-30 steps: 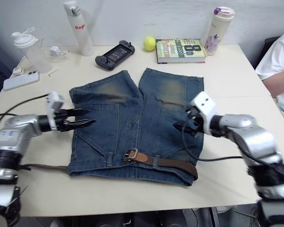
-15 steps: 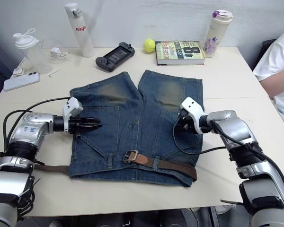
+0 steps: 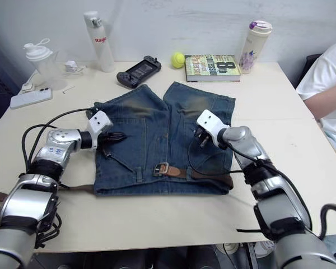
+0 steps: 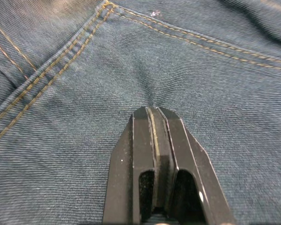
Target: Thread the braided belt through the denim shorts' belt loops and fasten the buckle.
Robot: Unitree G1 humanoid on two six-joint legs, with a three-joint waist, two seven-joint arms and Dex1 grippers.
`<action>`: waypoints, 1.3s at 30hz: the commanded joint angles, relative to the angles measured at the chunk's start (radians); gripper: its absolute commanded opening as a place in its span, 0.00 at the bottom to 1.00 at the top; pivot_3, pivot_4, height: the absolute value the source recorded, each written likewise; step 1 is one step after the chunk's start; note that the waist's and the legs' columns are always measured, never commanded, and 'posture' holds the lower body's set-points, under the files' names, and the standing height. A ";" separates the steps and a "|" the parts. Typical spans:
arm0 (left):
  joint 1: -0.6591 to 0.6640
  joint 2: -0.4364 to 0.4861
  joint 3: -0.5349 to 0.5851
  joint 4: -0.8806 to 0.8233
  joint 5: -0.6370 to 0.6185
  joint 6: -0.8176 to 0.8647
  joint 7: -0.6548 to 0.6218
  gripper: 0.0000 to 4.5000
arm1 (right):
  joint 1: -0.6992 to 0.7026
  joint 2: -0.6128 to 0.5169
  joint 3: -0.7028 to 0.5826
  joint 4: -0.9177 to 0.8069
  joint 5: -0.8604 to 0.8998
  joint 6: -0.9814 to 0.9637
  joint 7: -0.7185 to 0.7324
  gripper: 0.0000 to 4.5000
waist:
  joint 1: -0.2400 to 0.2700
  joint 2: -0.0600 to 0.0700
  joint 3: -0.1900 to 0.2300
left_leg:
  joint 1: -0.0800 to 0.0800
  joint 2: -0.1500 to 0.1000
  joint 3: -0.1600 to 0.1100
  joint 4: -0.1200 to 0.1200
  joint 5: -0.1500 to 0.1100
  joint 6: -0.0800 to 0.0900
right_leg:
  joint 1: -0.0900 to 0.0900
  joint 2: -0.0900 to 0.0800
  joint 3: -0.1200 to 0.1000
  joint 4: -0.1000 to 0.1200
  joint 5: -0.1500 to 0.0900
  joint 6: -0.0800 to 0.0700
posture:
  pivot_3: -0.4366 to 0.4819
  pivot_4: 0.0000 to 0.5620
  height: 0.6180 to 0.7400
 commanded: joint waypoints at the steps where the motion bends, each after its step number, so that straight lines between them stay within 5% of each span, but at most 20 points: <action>1: -0.050 -0.015 -0.026 0.118 0.100 -0.044 0.147 0.00 | -0.043 0.011 -0.036 0.189 -0.049 -0.036 -0.079 0.01 | 0.001 0.000 0.000 | 0.000 0.000 0.000 0.000 0.000 0.000 | 0.000 0.000 0.000 0.000 0.000 0.000 | 0.48 0.27 1.00; 6: -0.106 -0.032 0.001 0.181 0.117 -0.054 0.201 0.00 | -0.102 0.025 -0.062 0.302 -0.061 -0.086 -0.117 0.01 | -0.001 0.000 0.000 | -0.003 0.000 0.000 0.000 0.000 0.000 | -0.001 0.000 -0.001 0.002 0.000 0.000 | 0.48 0.27 1.00; 14: -0.107 -0.049 0.100 0.168 0.042 -0.051 0.145 0.00 | -0.095 0.037 -0.119 0.241 -0.029 -0.126 -0.086 0.01 | -0.006 0.003 0.002 | -0.006 0.000 0.000 0.000 0.000 0.000 | -0.004 0.000 -0.001 0.001 0.000 0.000 | 0.48 0.27 1.00; 17: -0.101 -0.050 0.165 0.112 -0.021 -0.067 0.093 0.23 | -0.062 0.043 -0.215 0.072 0.071 -0.049 -0.047 0.23 | -0.010 0.003 0.002 | -0.011 0.000 -0.001 -0.001 0.000 0.000 | -0.008 0.001 -0.002 0.001 0.000 0.000 | 0.48 0.27 1.00; 21: -0.044 -0.039 0.282 -0.148 -0.184 0.018 -0.012 0.54 | 0.056 0.020 -0.310 -0.433 0.218 0.184 0.005 0.59 | -0.017 0.008 0.006 | -0.026 0.000 -0.001 0.001 0.001 0.001 | -0.022 0.001 -0.003 0.002 0.000 0.001 | 0.48 0.27 1.00; 24: 0.073 -0.031 0.360 -0.506 -0.331 0.221 -0.024 0.55 | 0.134 0.036 -0.408 -0.798 0.399 0.446 -0.014 0.88 | -0.026 0.012 0.008 | -0.036 0.000 -0.001 0.001 0.001 0.001 | -0.035 0.002 -0.001 0.004 0.001 0.001 | 0.48 0.27 1.00; 31: 0.329 -0.017 0.546 -1.136 -0.620 0.706 0.184 0.55 | 0.375 0.043 -0.472 -1.295 0.649 0.623 -0.011 0.88 | -0.022 0.012 0.008 | -0.034 0.001 -0.008 -0.001 0.002 0.000 | -0.033 0.004 0.002 0.011 0.001 0.001 | 0.48 0.27 1.00; 39: 0.549 -0.061 0.943 -1.443 -0.942 1.149 0.661 0.55 | 0.623 -0.099 -0.396 -1.391 0.613 0.537 0.059 0.88 | -0.010 0.009 0.011 | -0.021 0.000 -0.010 -0.002 0.002 0.001 | -0.013 0.004 0.004 -0.004 0.001 0.001 | 0.48 0.27 1.00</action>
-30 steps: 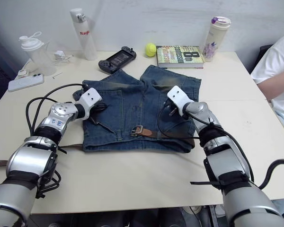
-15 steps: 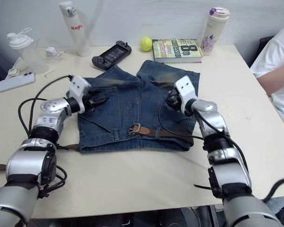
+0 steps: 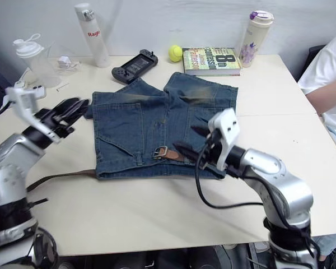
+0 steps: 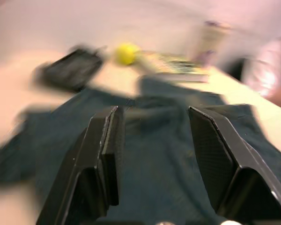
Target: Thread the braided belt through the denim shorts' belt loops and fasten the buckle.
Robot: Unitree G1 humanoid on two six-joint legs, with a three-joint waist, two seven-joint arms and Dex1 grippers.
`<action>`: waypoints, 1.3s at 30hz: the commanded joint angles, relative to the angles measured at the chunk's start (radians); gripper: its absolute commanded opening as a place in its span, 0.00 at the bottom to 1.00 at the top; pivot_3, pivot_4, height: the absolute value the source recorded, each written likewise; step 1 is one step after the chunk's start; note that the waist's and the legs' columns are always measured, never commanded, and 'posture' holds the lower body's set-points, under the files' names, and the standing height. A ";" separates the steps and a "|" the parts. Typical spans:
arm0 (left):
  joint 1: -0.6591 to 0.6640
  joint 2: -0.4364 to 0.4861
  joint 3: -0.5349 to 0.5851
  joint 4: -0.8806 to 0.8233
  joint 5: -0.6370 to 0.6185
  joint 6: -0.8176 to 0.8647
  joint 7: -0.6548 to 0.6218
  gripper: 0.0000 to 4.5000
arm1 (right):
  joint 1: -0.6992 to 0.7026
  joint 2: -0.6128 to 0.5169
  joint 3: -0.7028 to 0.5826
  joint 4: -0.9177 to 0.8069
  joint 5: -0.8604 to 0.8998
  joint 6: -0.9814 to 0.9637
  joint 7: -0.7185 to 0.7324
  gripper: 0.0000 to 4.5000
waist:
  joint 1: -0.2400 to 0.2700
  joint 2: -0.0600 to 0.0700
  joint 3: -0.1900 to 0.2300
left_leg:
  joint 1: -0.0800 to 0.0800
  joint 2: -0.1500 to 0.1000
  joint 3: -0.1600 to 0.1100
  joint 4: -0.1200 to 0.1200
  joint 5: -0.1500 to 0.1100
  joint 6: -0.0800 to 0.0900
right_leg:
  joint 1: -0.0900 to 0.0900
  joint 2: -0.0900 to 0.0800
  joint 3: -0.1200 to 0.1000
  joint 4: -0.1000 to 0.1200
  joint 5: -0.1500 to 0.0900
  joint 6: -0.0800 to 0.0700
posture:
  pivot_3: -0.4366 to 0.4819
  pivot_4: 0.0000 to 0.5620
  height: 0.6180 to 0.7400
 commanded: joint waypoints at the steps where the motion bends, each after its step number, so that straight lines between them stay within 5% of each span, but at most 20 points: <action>1: 0.026 -0.028 0.172 -0.131 -0.171 0.145 0.215 0.55 | 0.013 -0.050 0.018 -0.029 -0.026 -0.069 0.033 0.88 | 0.002 0.000 0.000 | 0.000 0.000 0.000 0.000 0.000 0.000 | 0.001 0.000 0.000 0.000 0.000 0.000 | 0.48 0.27 1.00; 4: 0.126 -0.193 0.345 -0.225 -0.342 0.244 0.604 0.55 | 0.008 -0.075 0.063 0.001 -0.063 -0.107 0.044 0.88 | 0.003 0.000 0.000 | 0.002 -0.001 -0.001 -0.001 -0.001 -0.001 | 0.003 0.000 0.001 -0.002 0.000 0.000 | 0.48 0.27 1.00; 7: 0.166 -0.301 0.402 -0.333 -0.440 0.252 1.008 0.55 | -0.004 -0.077 0.092 0.034 -0.079 -0.131 0.053 0.88 | 0.002 -0.006 0.002 | 0.010 -0.002 -0.003 -0.005 -0.001 -0.001 | 0.011 -0.001 0.001 -0.007 0.000 0.001 | 0.48 0.27 1.00; 12: 0.185 -0.348 0.443 -0.412 -0.593 0.146 1.573 0.55 | -0.008 -0.091 0.142 0.080 -0.119 -0.173 0.080 0.88 | 0.018 -0.015 0.003 | 0.009 -0.002 -0.007 -0.006 0.001 -0.003 | 0.012 0.000 0.000 -0.012 0.000 0.001 | 0.48 0.27 1.00; 14: 0.223 -0.324 0.429 -0.418 -0.677 0.099 1.701 0.55 | -0.011 -0.094 0.158 0.095 -0.133 -0.185 0.087 0.88 | 0.023 -0.015 0.003 | 0.009 -0.003 -0.006 -0.006 0.000 -0.002 | 0.013 0.000 0.001 -0.013 0.001 0.001 | 0.48 0.27 1.00; 20: 0.425 -0.228 0.361 -0.400 -0.897 -0.013 1.808 0.55 | -0.021 -0.074 0.149 0.102 -0.109 -0.207 0.110 0.88 | 0.024 -0.013 0.004 | 0.009 -0.003 -0.007 -0.006 0.000 -0.002 | 0.014 0.000 0.001 -0.014 0.001 0.001 | 0.48 0.27 1.00; 31: 0.555 -0.090 0.219 -0.198 -0.955 -0.193 1.462 0.55 | -0.029 -0.080 0.137 0.065 -0.015 -0.250 0.227 0.88 | 0.028 -0.010 0.005 | 0.010 -0.005 -0.007 -0.011 0.001 -0.004 | 0.013 0.000 0.001 -0.016 0.000 0.001 | 0.48 0.27 1.00; 39: 0.581 -0.043 0.184 -0.165 -0.986 -0.285 1.434 0.55 | -0.020 -0.090 0.146 0.076 -0.034 -0.260 0.222 0.88 | 0.024 -0.010 0.005 | 0.010 -0.004 -0.007 -0.012 0.002 -0.004 | 0.013 0.000 0.000 -0.017 0.000 0.001 | 0.48 0.27 1.00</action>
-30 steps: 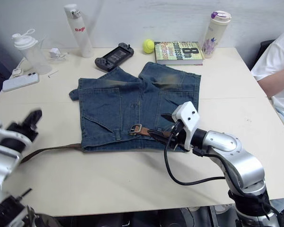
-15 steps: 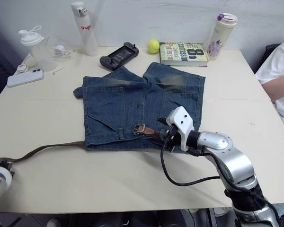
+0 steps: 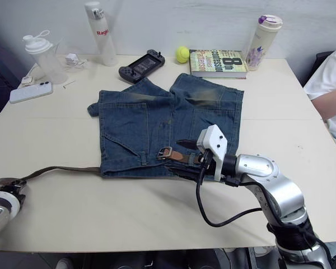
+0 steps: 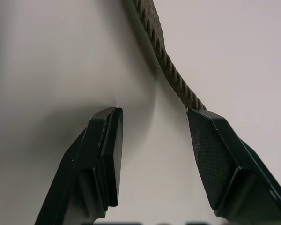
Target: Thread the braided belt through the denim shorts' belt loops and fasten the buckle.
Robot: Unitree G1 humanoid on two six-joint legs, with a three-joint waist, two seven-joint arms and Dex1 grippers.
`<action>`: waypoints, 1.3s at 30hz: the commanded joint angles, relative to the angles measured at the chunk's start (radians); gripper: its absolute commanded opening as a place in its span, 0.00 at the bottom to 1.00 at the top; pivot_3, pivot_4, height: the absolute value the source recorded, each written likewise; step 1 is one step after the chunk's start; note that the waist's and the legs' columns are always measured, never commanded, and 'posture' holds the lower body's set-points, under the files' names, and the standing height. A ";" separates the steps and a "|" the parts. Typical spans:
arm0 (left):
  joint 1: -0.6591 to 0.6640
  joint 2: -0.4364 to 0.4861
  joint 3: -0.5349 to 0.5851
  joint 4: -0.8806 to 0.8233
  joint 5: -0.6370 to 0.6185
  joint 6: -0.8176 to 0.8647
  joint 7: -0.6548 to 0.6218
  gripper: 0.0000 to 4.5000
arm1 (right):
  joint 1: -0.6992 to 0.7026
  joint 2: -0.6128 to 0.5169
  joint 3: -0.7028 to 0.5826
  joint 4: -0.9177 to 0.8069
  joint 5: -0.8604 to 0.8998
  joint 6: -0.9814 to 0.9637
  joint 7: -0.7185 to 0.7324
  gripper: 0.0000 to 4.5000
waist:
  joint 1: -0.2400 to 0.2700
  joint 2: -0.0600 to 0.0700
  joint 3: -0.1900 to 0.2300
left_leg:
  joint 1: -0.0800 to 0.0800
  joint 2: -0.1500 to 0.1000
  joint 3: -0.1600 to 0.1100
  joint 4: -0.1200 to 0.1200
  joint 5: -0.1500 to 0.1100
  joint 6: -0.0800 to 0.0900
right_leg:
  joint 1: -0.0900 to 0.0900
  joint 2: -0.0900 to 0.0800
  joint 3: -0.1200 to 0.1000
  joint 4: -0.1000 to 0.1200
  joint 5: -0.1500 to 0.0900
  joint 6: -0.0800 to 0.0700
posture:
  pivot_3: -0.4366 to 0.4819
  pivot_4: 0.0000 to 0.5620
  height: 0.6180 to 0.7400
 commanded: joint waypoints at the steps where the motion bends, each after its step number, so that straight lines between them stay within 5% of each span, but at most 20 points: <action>1: 0.016 0.028 0.009 0.013 -0.004 -0.052 -0.024 0.55 | -0.003 -0.006 -0.005 -0.022 -0.003 -0.020 -0.002 0.88 | 0.000 0.000 0.000 | 0.000 0.000 0.000 0.000 0.000 0.000 | 0.000 0.000 0.000 0.000 0.000 0.000 | 0.48 0.27 1.00; 14: 0.052 0.050 0.055 0.024 -0.119 -0.116 -0.144 0.55 | 0.004 0.000 0.010 -0.011 -0.018 -0.015 -0.007 0.88 | -0.002 0.000 0.000 | 0.000 0.000 0.000 -0.001 0.000 0.000 | 0.000 0.000 0.000 -0.001 0.000 0.000 | 0.48 0.27 1.00; 28: -0.056 0.070 -0.050 0.195 -0.050 -0.124 -0.203 0.55 | 0.009 0.005 0.000 -0.031 -0.017 -0.002 -0.041 0.88 | 0.000 0.003 0.001 | 0.000 0.000 0.000 -0.001 0.000 0.000 | 0.000 0.000 0.000 -0.002 0.000 0.000 | 0.48 0.27 1.00; 34: -0.093 0.116 -0.053 0.250 0.015 -0.110 -0.254 0.00 | 0.016 0.006 -0.004 -0.037 -0.010 0.002 -0.059 0.89 | 0.000 0.003 0.002 | 0.000 0.000 0.000 -0.002 0.000 0.000 | 0.000 0.000 -0.001 -0.002 0.000 0.000 | 0.48 0.27 1.00; 39: -0.200 0.229 -0.141 0.323 0.182 -0.054 -0.442 0.00 | 0.014 0.010 -0.011 -0.041 -0.002 0.012 -0.080 0.89 | 0.001 0.003 0.002 | -0.001 0.000 0.000 -0.002 0.000 0.000 | -0.001 0.000 -0.001 -0.001 0.000 0.000 | 0.48 0.27 1.00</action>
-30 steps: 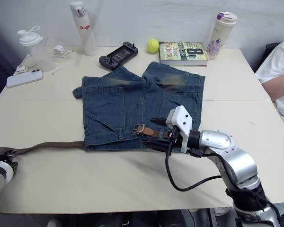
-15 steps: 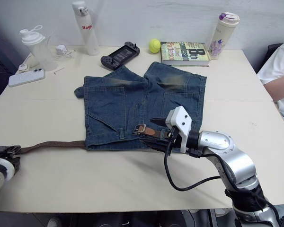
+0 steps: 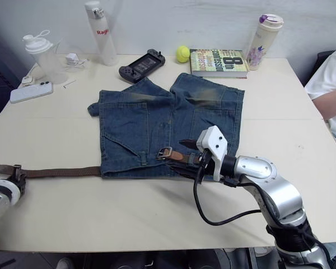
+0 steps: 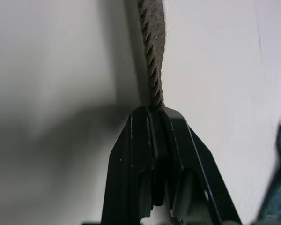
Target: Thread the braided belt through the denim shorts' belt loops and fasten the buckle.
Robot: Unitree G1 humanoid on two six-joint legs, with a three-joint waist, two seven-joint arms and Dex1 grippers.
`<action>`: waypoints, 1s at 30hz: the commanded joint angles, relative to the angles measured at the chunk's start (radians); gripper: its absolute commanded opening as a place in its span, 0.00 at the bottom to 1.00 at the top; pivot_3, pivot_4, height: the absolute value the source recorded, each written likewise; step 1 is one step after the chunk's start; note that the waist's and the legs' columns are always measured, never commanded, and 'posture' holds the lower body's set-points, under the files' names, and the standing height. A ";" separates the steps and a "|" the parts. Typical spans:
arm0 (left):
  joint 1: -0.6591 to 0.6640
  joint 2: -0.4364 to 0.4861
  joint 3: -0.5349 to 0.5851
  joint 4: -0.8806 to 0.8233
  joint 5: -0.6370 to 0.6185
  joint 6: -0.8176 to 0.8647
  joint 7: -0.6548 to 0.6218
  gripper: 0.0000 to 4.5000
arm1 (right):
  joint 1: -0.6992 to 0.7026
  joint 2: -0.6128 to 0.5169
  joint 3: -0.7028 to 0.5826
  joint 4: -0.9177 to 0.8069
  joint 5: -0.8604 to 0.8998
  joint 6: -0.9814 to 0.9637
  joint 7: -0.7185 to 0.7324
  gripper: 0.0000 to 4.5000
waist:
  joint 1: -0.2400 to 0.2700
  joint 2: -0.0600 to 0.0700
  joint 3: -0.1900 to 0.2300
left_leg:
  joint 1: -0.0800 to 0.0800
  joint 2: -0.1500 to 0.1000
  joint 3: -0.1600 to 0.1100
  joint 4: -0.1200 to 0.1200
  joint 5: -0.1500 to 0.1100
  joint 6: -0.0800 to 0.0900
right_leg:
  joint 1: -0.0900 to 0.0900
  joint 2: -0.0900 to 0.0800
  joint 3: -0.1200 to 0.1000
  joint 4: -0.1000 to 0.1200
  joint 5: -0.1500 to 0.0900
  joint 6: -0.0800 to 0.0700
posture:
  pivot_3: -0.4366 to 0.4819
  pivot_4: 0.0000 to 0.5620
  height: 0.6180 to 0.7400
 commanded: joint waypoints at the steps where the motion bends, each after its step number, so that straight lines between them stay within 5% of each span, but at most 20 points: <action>1: -0.071 0.086 -0.060 0.018 0.136 0.039 -0.158 0.00 | -0.001 0.002 -0.018 -0.044 0.017 0.005 -0.015 0.89 | 0.000 0.000 0.000 | 0.000 0.000 0.000 0.000 0.000 0.000 | 0.000 0.000 0.000 0.001 0.000 0.000 | 0.48 0.27 1.00; 10: -0.176 0.446 -0.648 -0.328 0.954 -0.040 -0.762 0.00 | -0.021 -0.004 -0.020 -0.063 -0.007 0.008 -0.060 0.89 | -0.004 0.003 0.002 | -0.005 -0.003 0.002 -0.003 0.002 -0.003 | -0.007 0.000 0.001 -0.001 0.000 0.001 | 0.48 0.27 1.00; 15: -0.168 0.502 -0.846 -0.354 1.408 -0.254 -0.891 0.00 | -0.062 -0.028 0.076 -0.064 -0.216 -0.127 -0.106 0.89 | -0.006 0.004 0.002 | -0.005 -0.002 0.011 -0.018 0.008 -0.006 | -0.018 0.003 0.007 -0.001 0.000 0.000 | 0.48 0.27 1.00; 23: -0.171 0.335 -0.828 -0.336 1.596 -0.355 -0.991 0.00 | -0.117 0.020 0.343 -0.010 -0.560 -0.357 -0.132 0.89 | -0.003 0.004 0.002 | -0.008 0.006 0.019 -0.016 0.010 -0.008 | -0.028 0.008 0.016 0.007 0.001 -0.002 | 0.48 0.27 1.00; 30: -0.163 0.194 -0.723 -0.352 1.629 -0.370 -0.997 0.00 | -0.126 0.154 0.375 0.070 -0.612 -0.287 -0.185 0.89 | -0.004 0.003 0.002 | -0.008 0.006 0.019 -0.011 0.011 -0.006 | -0.027 0.006 0.017 0.014 0.002 -0.003 | 0.48 0.27 1.00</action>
